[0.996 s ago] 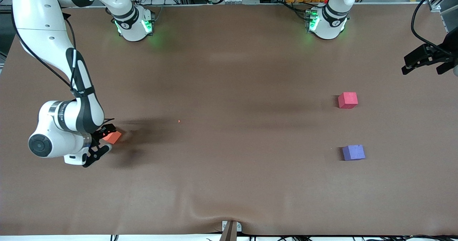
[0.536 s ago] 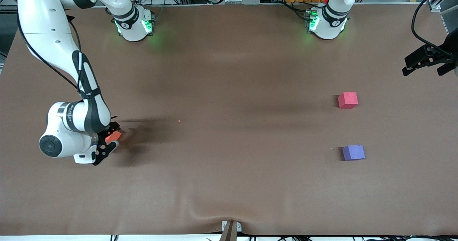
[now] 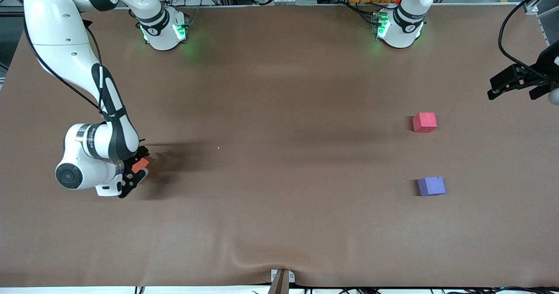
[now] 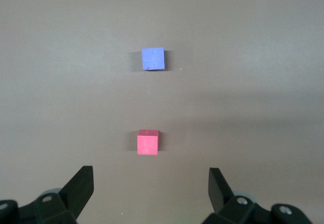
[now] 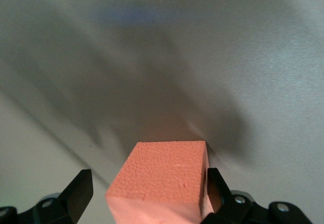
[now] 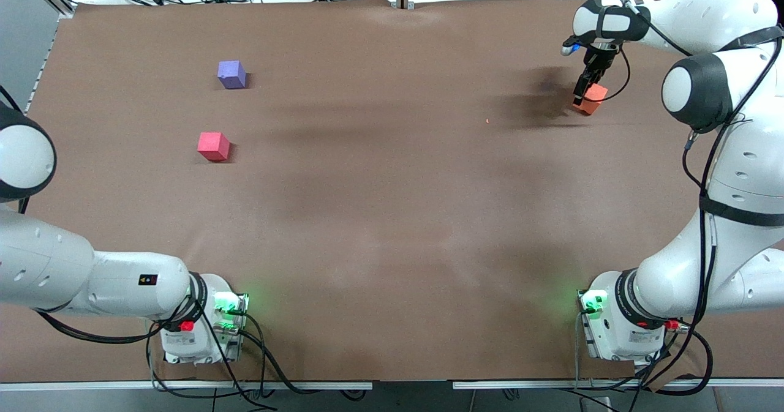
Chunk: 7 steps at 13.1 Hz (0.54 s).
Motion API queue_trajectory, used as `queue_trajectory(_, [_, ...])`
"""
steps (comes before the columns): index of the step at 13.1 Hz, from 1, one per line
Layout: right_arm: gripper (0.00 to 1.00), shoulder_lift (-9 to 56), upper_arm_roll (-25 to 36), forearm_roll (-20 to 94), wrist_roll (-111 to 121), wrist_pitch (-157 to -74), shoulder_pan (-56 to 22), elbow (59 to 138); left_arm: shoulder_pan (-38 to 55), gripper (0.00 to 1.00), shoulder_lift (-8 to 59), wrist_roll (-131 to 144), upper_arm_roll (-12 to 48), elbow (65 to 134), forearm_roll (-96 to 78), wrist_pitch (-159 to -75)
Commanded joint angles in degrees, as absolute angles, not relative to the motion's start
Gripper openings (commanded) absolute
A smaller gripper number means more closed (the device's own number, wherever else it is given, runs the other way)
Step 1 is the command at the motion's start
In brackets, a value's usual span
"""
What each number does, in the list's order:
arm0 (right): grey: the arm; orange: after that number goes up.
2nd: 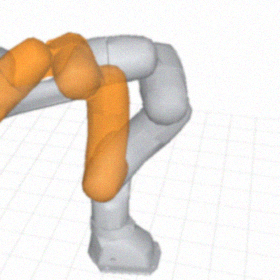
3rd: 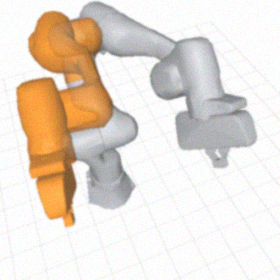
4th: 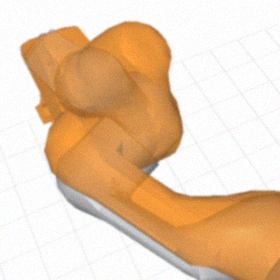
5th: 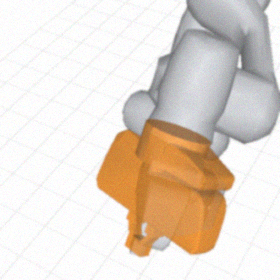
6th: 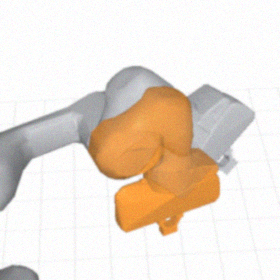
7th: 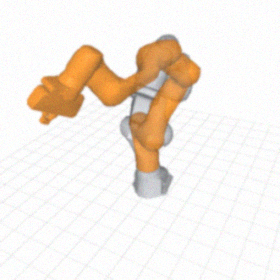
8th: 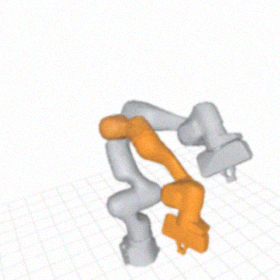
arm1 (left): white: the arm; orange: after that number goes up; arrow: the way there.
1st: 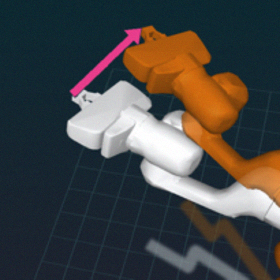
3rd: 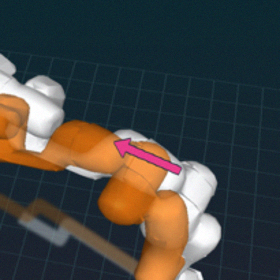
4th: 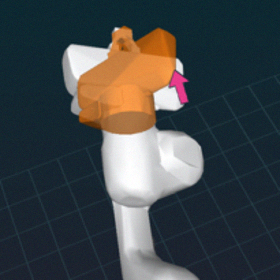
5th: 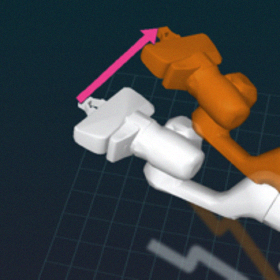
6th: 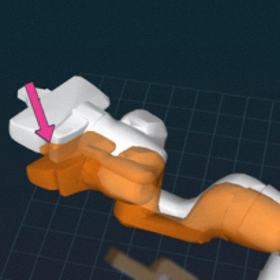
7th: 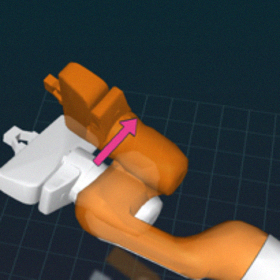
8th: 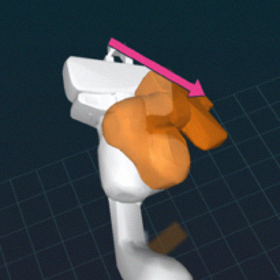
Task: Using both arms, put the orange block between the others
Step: 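Close the right gripper on the orange cube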
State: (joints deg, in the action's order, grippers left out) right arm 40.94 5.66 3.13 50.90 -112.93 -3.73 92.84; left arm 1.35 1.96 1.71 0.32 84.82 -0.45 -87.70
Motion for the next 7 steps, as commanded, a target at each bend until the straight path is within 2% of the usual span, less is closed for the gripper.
queue_trajectory(1, [1.00,40.3,5.8,2.1,55.9,-114.6,-3.7,94.6,1.1,1.00,1.7,1.1,0.5,85.0,0.4,-88.2])
queue_trajectory(5, [1.00,40.3,5.9,2.0,57.4,-114.7,-3.5,94.6,1.1,1.00,1.1,1.1,0.5,85.6,0.4,-88.2])
queue_trajectory(7, [0.82,40.3,5.9,2.0,62.5,-116.4,-3.4,94.6,1.0,1.00,0.9,1.1,0.5,85.6,0.4,-88.2])
